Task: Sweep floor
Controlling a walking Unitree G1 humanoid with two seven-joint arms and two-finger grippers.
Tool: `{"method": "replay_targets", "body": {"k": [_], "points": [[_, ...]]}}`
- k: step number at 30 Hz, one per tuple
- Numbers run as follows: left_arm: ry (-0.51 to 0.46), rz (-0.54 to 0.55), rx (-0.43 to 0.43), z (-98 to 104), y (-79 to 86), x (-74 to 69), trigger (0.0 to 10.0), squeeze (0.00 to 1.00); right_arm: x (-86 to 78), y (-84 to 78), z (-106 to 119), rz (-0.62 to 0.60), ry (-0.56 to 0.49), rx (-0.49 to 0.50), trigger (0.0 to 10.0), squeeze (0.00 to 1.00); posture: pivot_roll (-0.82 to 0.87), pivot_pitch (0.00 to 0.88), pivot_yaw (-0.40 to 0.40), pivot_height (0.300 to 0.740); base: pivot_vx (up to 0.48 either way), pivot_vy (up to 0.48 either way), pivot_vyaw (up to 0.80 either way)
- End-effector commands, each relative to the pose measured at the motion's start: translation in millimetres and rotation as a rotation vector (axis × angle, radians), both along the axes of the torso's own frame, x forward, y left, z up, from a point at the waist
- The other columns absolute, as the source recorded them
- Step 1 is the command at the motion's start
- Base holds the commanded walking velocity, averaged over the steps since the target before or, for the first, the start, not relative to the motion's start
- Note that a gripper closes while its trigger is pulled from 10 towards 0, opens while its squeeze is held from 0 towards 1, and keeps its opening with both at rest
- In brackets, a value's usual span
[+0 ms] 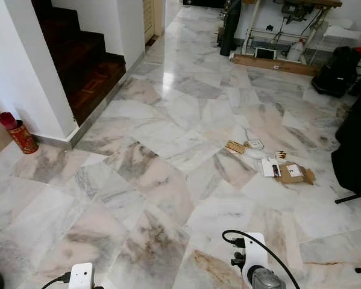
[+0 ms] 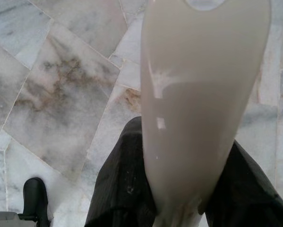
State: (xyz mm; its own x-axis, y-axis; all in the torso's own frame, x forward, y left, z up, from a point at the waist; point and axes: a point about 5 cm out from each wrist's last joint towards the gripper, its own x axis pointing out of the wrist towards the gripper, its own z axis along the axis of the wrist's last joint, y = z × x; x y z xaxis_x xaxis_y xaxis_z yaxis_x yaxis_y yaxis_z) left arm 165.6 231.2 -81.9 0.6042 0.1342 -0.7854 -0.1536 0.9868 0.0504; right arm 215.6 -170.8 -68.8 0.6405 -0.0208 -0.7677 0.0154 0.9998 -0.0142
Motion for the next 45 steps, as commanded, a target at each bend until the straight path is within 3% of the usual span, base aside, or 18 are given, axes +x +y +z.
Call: {"method": "replay_targets", "body": {"k": [1, 13, 45], "points": [[0.015, -0.001, -0.007, -2.0, -1.9, -3.1, 10.0, 0.0, -6.4, -2.0, -3.9, -0.005, 0.031, -0.001, 10.0, 0.0, 0.05, 0.063, -0.069, 0.74, 0.0, 0.0, 0.0], [0.015, -0.001, -0.007, -2.0, -1.9, -3.1, 10.0, 0.0, -6.4, -2.0, -3.9, -0.005, 0.031, -0.001, 10.0, 0.0, 0.05, 0.063, -0.069, 0.74, 0.0, 0.0, 0.0], [-0.001, -0.003, -0.006, -0.8, -0.9, -1.7, 10.0, 0.0, -9.6, -0.2, -5.8, 0.018, 0.045, 0.0, 10.0, 0.0, 0.05, 0.053, -0.076, 0.74, 0.262, 0.0, 0.0]]}}
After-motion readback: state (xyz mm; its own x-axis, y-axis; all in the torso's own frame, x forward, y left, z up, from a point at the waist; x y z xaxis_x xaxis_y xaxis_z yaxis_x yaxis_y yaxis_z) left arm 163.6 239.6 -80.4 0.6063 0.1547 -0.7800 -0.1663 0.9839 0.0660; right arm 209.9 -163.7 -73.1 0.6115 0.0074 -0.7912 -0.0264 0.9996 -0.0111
